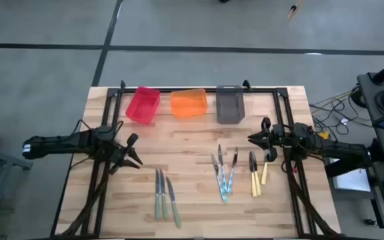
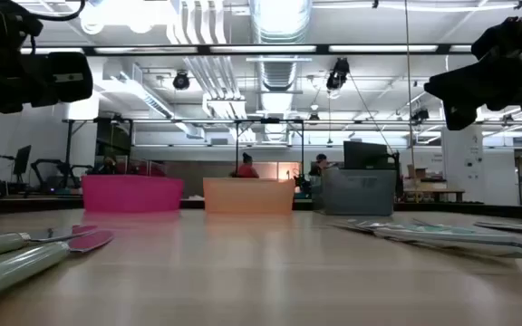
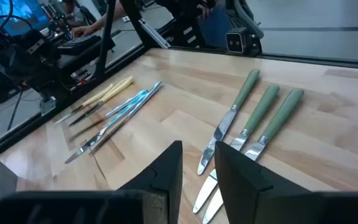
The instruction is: Sort silverware by color (type)
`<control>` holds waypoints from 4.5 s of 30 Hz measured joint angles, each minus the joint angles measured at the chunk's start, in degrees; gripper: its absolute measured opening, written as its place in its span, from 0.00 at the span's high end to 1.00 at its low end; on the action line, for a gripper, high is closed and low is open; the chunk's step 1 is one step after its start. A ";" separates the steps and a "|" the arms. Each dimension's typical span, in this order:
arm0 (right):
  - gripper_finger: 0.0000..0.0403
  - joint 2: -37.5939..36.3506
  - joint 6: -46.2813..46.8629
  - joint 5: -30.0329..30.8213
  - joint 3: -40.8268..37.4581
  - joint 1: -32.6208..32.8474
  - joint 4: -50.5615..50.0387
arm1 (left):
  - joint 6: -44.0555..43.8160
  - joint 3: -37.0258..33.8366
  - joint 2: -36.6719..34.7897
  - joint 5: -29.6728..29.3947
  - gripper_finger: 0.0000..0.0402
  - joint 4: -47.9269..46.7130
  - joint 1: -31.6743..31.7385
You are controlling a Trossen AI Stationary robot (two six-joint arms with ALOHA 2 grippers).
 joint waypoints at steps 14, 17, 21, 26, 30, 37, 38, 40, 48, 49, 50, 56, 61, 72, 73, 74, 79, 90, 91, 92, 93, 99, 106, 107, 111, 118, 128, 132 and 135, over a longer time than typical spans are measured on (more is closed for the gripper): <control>0.86 0.01 0.00 0.00 0.01 0.01 0.00 | 0.00 0.00 -0.01 0.00 0.81 -0.01 0.01; 0.86 0.00 0.00 0.00 0.00 0.01 -0.01 | 0.00 0.00 0.00 -0.02 0.81 0.01 -0.01; 0.86 0.02 0.00 0.00 0.00 0.02 -0.02 | 0.00 0.00 0.00 -0.01 0.81 -0.01 -0.01; 0.86 0.00 0.00 0.00 0.02 0.01 -0.02 | 0.00 0.00 0.00 0.00 0.81 0.01 -0.01; 0.86 0.02 0.00 0.00 0.02 0.02 -0.02 | 0.00 0.00 -0.02 -0.02 0.81 -0.01 0.00; 0.86 0.00 0.00 0.00 0.02 0.01 0.00 | 0.00 0.00 -0.01 -0.01 0.81 -0.01 0.01; 0.86 0.02 0.00 0.00 0.02 0.01 0.00 | 0.00 0.00 0.00 -0.02 0.81 -0.01 0.01; 0.86 0.02 0.00 0.00 0.01 0.02 0.00 | 0.00 0.00 -0.01 -0.01 0.81 -0.01 0.01; 0.86 0.00 0.00 0.00 0.01 0.00 -0.02 | 0.00 0.00 -0.01 -0.01 0.81 0.00 0.00; 0.86 0.00 0.00 0.00 0.02 0.00 -0.01 | 0.00 0.00 0.00 -0.02 0.81 0.00 0.01; 0.86 0.00 0.00 0.00 0.01 0.01 -0.02 | 0.00 0.00 -0.02 -0.02 0.81 0.01 0.01; 0.86 0.01 0.00 0.00 0.00 0.00 0.00 | 0.00 0.00 -0.01 -0.01 0.81 0.00 0.00; 0.86 0.02 0.00 0.00 0.00 0.01 0.00 | 0.00 0.00 -0.02 -0.01 0.81 0.00 0.00; 0.86 0.02 0.00 0.00 0.02 0.00 0.00 | 0.00 0.00 -0.02 -0.01 0.81 -0.01 0.00; 0.86 0.02 0.00 0.00 0.02 0.02 -0.02 | 0.00 0.00 -0.02 -0.01 0.81 0.00 -0.01; 0.86 0.02 0.00 0.00 0.00 0.02 0.00 | 0.00 0.00 -0.02 -0.01 0.81 0.00 0.01; 0.86 0.00 0.00 0.00 0.01 0.01 -0.01 | 0.00 0.00 0.00 -0.01 0.81 0.01 0.01; 0.86 0.01 0.00 0.00 0.02 0.01 0.00 | 0.00 0.00 -0.02 -0.02 0.81 0.01 0.00; 0.86 0.02 0.00 0.00 0.00 0.01 0.00 | 0.00 0.00 -0.01 -0.01 0.81 0.00 -0.01; 0.86 0.00 0.00 0.00 0.00 0.00 0.00 | 0.00 0.00 -0.02 0.00 0.81 -0.01 -0.01; 0.86 0.00 0.00 0.00 0.02 0.00 -0.02 | 0.00 0.00 0.00 -0.02 0.81 0.01 0.01; 0.86 0.01 0.00 0.00 0.01 0.01 0.00 | 0.00 0.00 0.00 -0.02 0.81 0.01 -0.01; 0.86 0.01 0.00 0.00 0.00 0.02 -0.01 | 0.00 0.00 -0.01 -0.01 0.81 -0.01 0.00; 0.86 0.01 0.00 0.00 0.00 0.02 0.00 | 0.00 0.00 0.00 0.00 0.81 -0.01 -0.01; 0.86 0.01 0.00 0.00 0.01 0.00 -0.01 | 0.00 0.00 0.00 0.00 0.81 -0.01 -0.01; 0.86 0.00 0.00 0.00 0.01 0.01 0.00 | 0.00 0.00 0.00 -0.02 0.81 -0.01 0.00; 0.86 0.01 1.79 0.51 0.00 0.02 0.37 | -0.40 -0.09 0.04 0.01 0.81 2.83 -0.01; 0.86 0.00 29.91 1.38 0.00 0.08 6.86 | -3.86 -0.09 0.00 1.14 0.81 16.61 -0.03; 0.86 0.36 31.72 -1.53 0.01 0.97 10.92 | -12.39 -0.09 -0.02 1.18 0.81 26.67 -0.06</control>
